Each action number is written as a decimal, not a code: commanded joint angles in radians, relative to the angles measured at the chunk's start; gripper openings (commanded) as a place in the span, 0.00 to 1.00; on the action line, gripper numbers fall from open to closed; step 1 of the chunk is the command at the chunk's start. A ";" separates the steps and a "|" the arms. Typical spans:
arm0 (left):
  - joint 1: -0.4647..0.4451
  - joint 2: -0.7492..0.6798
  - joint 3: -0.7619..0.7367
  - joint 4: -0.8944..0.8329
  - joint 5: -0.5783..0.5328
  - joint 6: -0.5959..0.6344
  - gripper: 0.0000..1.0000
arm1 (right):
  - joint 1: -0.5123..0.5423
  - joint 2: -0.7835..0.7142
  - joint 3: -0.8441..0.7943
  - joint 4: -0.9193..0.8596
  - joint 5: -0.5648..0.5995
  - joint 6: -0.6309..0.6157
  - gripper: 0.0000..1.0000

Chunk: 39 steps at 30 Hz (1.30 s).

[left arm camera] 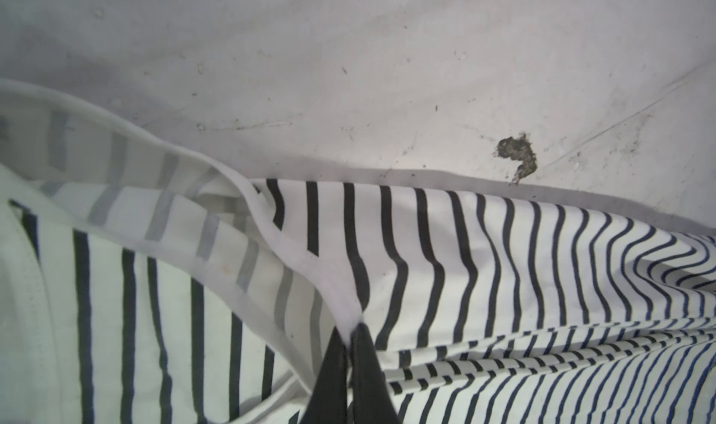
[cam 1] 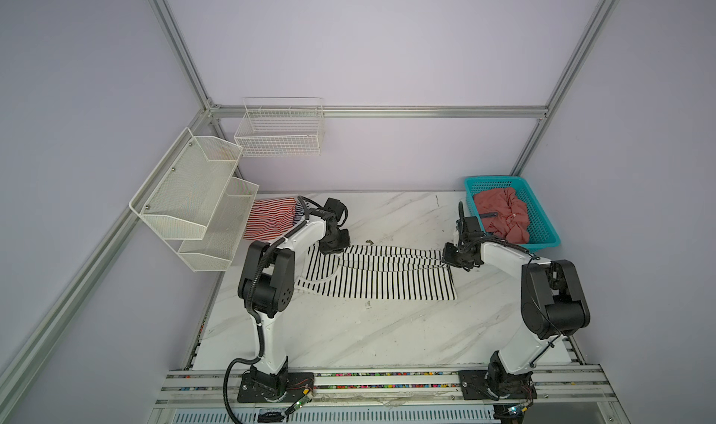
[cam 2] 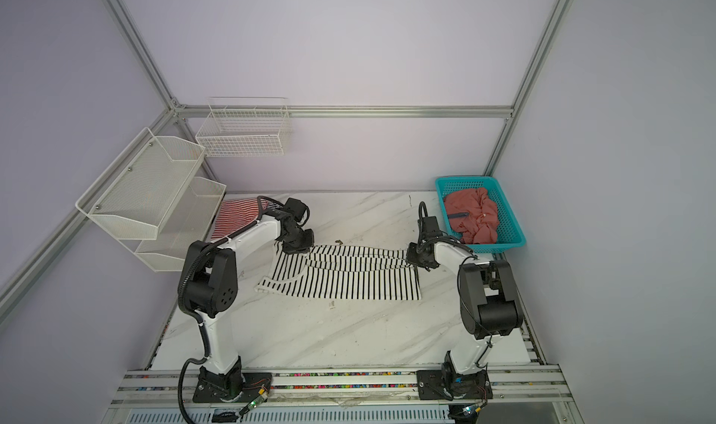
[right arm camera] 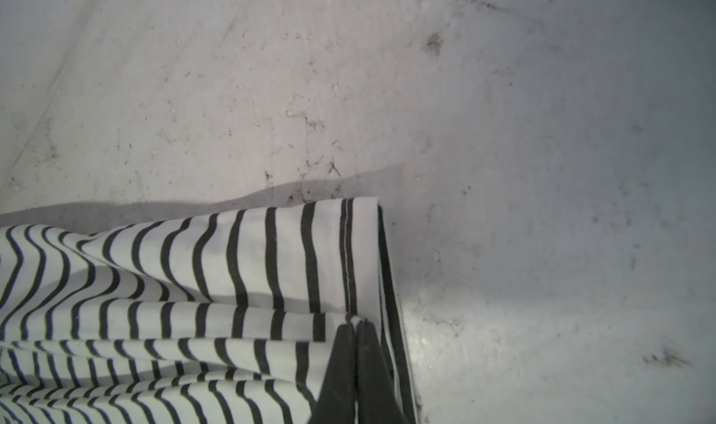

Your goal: Fold and stack the tank tops

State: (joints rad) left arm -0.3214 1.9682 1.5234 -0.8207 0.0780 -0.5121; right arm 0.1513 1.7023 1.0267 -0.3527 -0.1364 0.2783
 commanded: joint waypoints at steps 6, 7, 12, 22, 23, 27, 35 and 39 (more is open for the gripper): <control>-0.004 -0.128 -0.209 0.031 -0.013 0.004 0.01 | -0.001 -0.068 -0.048 -0.028 0.011 -0.005 0.00; -0.004 -0.135 -0.226 0.031 -0.017 0.004 0.06 | -0.001 -0.070 -0.052 -0.032 0.011 -0.005 0.02; -0.003 -0.182 -0.266 0.030 -0.027 -0.005 0.22 | -0.002 -0.072 -0.057 -0.056 0.030 0.000 0.16; -0.004 -0.282 -0.179 0.000 -0.066 -0.011 0.34 | 0.009 -0.143 0.008 -0.121 0.100 0.032 0.38; -0.001 -0.271 -0.152 -0.011 -0.087 -0.007 0.34 | 0.015 -0.149 0.015 -0.116 0.097 0.038 0.37; 0.018 -0.172 -0.011 -0.074 -0.170 0.011 0.33 | 0.053 -0.143 0.034 -0.082 0.075 0.055 0.29; 0.089 0.063 0.285 -0.157 -0.232 0.050 0.33 | 0.140 -0.028 0.085 -0.038 0.064 0.076 0.16; 0.131 0.150 0.392 -0.193 -0.242 0.066 0.33 | 0.170 0.030 0.095 -0.015 0.052 0.084 0.16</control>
State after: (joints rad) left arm -0.2169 2.0964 1.7836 -0.9642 -0.1310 -0.4763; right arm 0.3050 1.7016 1.1042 -0.3889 -0.0738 0.3454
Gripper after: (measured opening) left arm 0.333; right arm 0.164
